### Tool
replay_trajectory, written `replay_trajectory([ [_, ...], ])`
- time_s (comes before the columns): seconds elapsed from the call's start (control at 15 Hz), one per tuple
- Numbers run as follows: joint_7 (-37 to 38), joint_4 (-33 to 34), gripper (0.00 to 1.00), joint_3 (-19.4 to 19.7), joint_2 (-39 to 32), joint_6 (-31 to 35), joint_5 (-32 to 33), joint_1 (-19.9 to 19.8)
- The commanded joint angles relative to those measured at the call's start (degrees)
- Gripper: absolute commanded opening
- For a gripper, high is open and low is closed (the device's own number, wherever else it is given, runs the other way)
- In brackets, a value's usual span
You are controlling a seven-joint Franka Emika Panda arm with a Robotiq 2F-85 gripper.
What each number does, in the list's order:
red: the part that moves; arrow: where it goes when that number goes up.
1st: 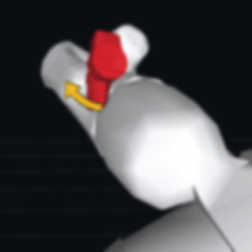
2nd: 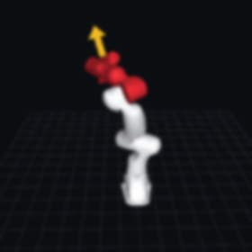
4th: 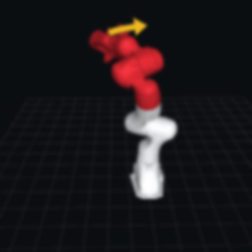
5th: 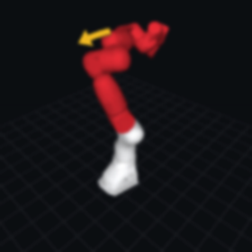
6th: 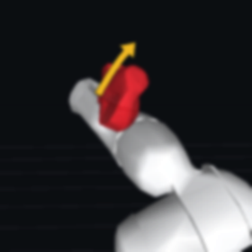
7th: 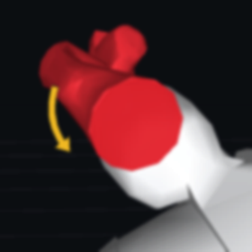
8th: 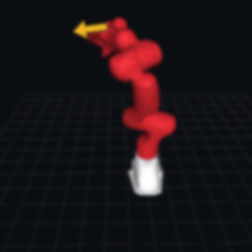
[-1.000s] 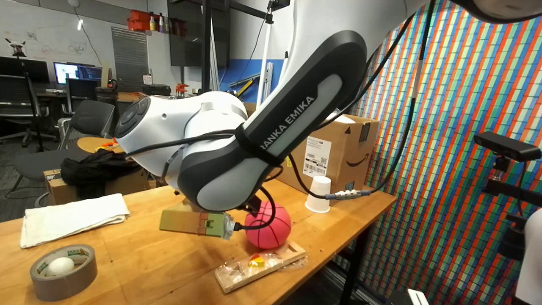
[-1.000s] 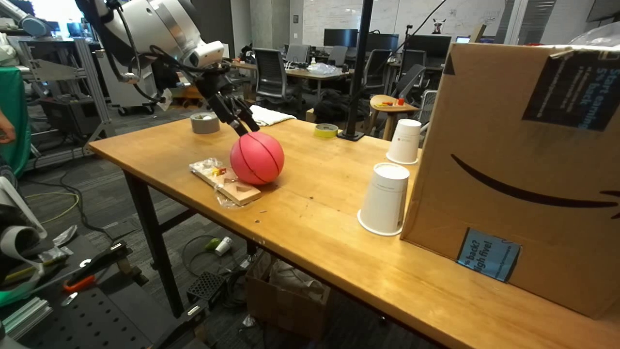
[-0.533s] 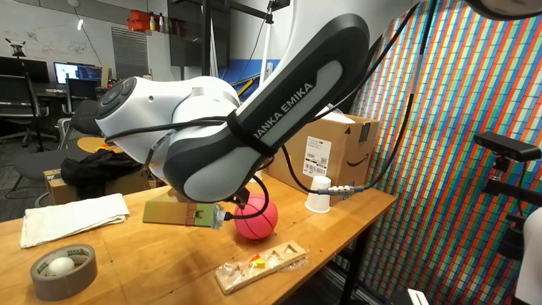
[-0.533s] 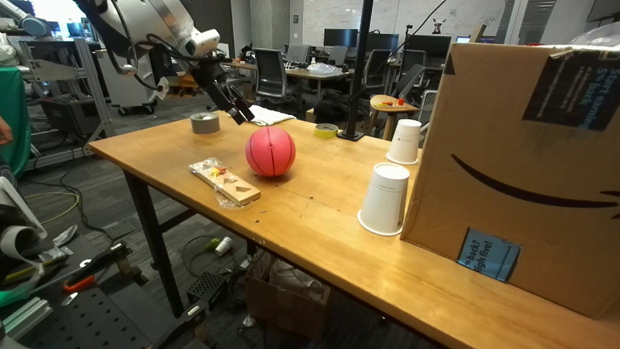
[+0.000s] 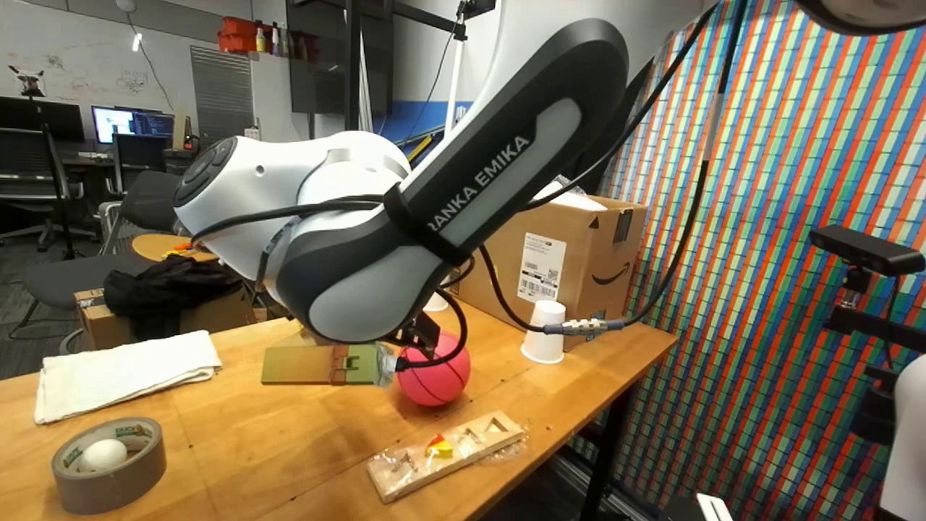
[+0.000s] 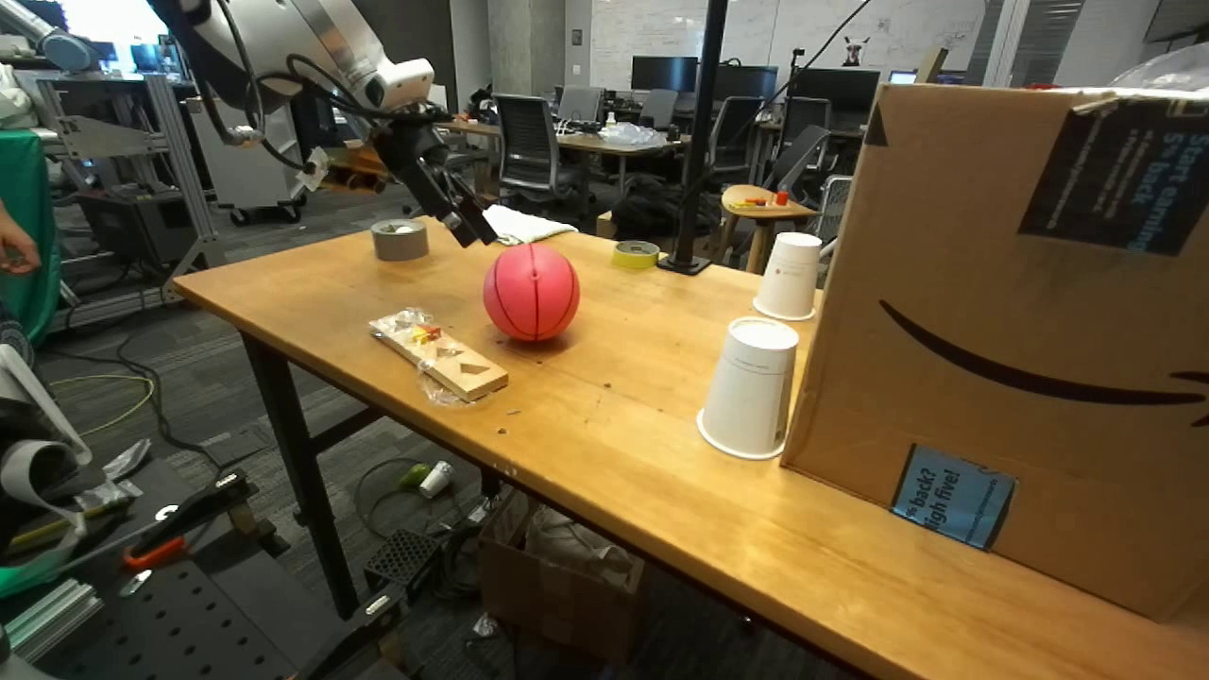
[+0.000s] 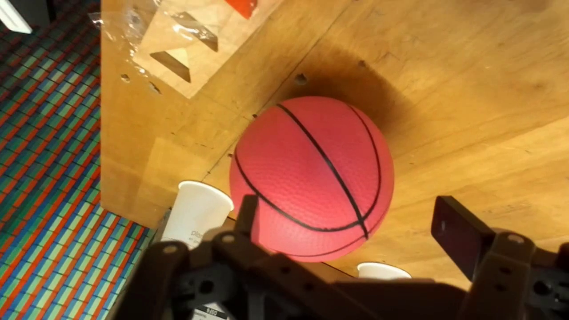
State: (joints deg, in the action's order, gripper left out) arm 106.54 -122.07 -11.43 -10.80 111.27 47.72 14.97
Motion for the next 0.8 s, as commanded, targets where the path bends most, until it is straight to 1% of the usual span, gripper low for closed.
replay_trajectory([
  [0.0,-2.1,-0.5,1.0,0.5,0.4,-3.0,-3.9,-0.5],
  [0.27,-1.6,-1.3,1.0,1.6,-0.5,-2.0,-5.2,-1.4],
  [0.53,-0.2,-0.3,1.0,3.6,-2.6,1.1,-2.8,-2.6],
  [0.73,0.4,2.1,1.0,6.2,-5.9,4.3,1.7,-3.9],
])
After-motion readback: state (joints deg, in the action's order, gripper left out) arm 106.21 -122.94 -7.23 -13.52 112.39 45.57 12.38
